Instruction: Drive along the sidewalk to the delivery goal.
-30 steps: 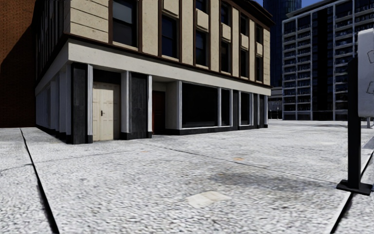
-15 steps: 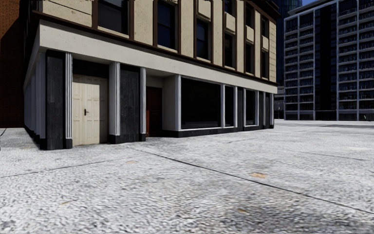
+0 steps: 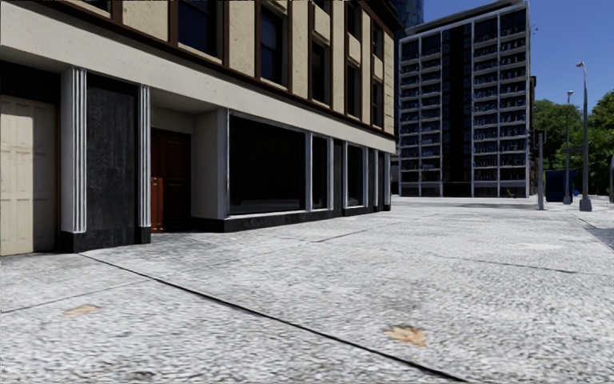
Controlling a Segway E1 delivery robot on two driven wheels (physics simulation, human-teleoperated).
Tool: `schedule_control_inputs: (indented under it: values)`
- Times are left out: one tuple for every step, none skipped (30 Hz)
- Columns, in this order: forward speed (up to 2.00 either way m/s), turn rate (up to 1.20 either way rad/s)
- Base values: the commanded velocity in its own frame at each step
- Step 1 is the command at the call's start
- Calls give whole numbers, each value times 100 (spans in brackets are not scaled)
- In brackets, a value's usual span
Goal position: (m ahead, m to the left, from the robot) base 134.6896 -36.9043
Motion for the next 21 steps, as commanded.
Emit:
schedule_control_inputs:
  values:
    - [200,0]
    - [200,0]
    - [200,0]
    - [200,0]
    - [200,0]
    - [200,0]
    - [200,0]
    - [200,0]
    - [200,-8]
    - [200,-52]
    - [200,-61]
    - [200,-67]
    - [200,-67]
    - [200,-78]
    - [200,-84]
    - [200,-86]
    - [200,-86]
    - [200,-86]
    - [200,-86]
    - [200,-86]
    - [200,-86]
